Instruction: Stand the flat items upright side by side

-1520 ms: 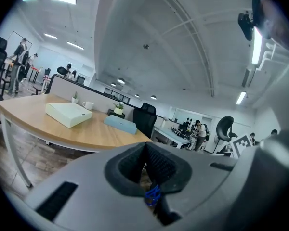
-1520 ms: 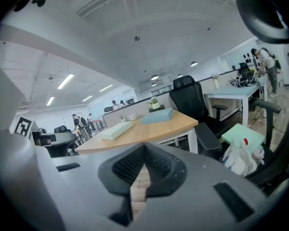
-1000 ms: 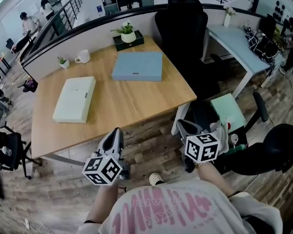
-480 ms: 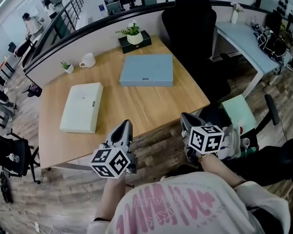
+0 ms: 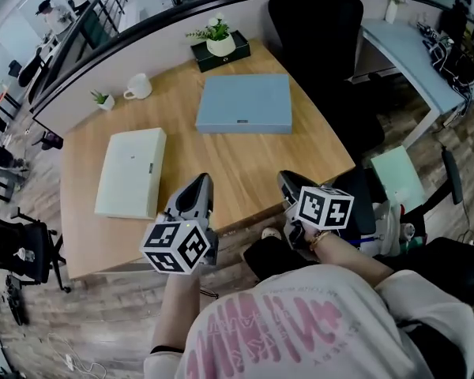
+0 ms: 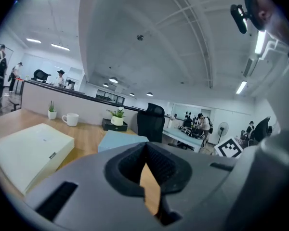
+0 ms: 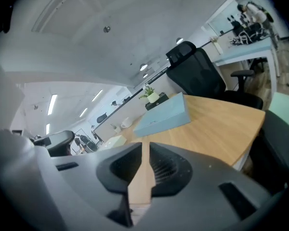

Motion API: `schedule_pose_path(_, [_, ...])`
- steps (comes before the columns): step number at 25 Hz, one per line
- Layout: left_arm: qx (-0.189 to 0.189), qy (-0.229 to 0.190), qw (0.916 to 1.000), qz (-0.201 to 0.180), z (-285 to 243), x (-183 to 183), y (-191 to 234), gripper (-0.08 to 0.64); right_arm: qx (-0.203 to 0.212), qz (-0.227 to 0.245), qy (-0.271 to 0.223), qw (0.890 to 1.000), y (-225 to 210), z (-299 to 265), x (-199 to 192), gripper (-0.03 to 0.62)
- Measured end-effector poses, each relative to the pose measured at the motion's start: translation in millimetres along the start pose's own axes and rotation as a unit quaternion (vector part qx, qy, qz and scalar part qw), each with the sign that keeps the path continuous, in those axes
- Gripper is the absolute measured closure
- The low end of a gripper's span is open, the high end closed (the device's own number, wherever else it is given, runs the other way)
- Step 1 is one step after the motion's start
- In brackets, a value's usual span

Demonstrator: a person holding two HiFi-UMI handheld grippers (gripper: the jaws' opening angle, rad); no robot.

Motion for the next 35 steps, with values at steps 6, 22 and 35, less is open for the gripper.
schedule_pose_path(6, [-0.016,0.029,0.9988,-0.037,-74,38,37,0.557,0.014,-0.036,0.017,0.999,-5,-66,34,0.488])
schedule_pose_path(22, [-0.109,0.149,0.9598,-0.211,-317,134,119,0.511,-0.014,-0.164,0.084,0.983,-65,-180,73,0.308])
schedule_pose_path(35, [-0.187,0.342,0.8663,-0.313,-477,73,139,0.171,-0.018,-0.162,0.110,0.981,-81,-190,73,0.299])
Point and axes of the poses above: the fingertips, and each gripper's own axes: z backward along the fingers, y to its left, x out of its top, the point moved 5 cm from there along z, backward along the fingers, and after that the axes turned 7 degrees about y, right-handed, at the moved point
